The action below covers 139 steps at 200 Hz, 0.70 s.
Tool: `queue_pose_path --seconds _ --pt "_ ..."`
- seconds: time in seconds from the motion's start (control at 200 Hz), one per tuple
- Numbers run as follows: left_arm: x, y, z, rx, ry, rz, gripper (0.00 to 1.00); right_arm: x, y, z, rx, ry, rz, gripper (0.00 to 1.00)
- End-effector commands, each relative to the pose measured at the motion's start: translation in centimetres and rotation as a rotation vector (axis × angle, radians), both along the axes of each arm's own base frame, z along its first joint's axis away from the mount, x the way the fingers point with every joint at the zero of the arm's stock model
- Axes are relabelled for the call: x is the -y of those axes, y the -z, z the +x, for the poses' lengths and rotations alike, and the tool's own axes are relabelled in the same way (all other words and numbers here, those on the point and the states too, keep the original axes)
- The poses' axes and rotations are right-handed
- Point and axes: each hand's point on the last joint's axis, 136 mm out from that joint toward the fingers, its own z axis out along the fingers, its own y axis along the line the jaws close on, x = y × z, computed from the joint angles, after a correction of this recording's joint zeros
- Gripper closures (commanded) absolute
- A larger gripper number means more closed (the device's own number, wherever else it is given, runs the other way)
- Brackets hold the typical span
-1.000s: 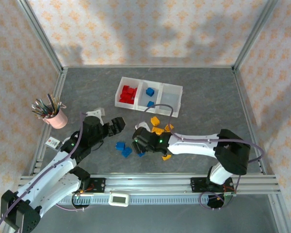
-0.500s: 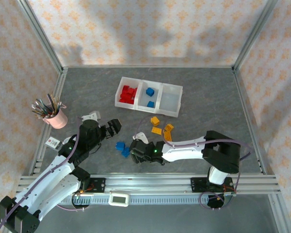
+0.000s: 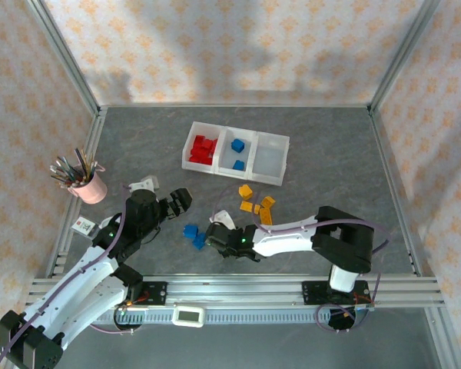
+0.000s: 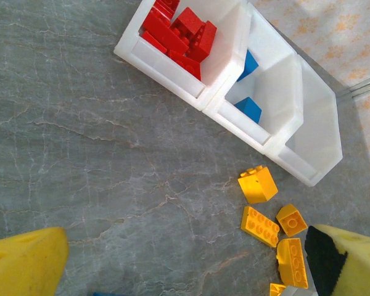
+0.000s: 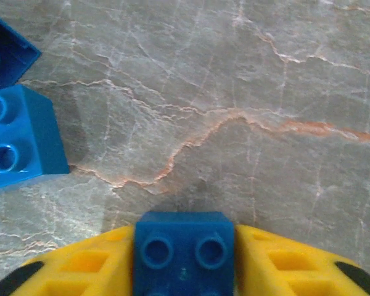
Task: Sort the legos into containers by color
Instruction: Pick up the lego from the bottom-center of the table.
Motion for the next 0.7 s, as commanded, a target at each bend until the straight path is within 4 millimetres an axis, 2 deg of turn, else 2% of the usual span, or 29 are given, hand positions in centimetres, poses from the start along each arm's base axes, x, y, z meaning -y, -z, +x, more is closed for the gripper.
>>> queue_pose_path --seconds 0.0,0.155,0.27,0.49,0.691 --pt "-0.4 0.0 0.0 -0.004 -0.023 0.014 0.01 -0.3 -0.5 0.6 0.024 0.009 0.008 0.65" --pt "-0.4 -0.8 0.3 0.015 -0.024 0.015 0.01 -0.7 -3.1 1.9 0.051 0.022 0.055 0.71" --pt "-0.4 -1.4 0.7 0.033 -0.034 0.013 0.01 -0.3 -5.6 4.0 0.086 0.067 0.090 0.73" --pt "0.1 -3.5 2.1 0.085 -0.038 -0.002 0.01 1.0 -10.0 10.2 0.176 0.191 0.144 0.73" --pt "0.6 -5.3 3.8 0.130 -0.045 -0.001 0.01 1.6 -12.5 16.7 0.238 0.279 0.166 0.73"
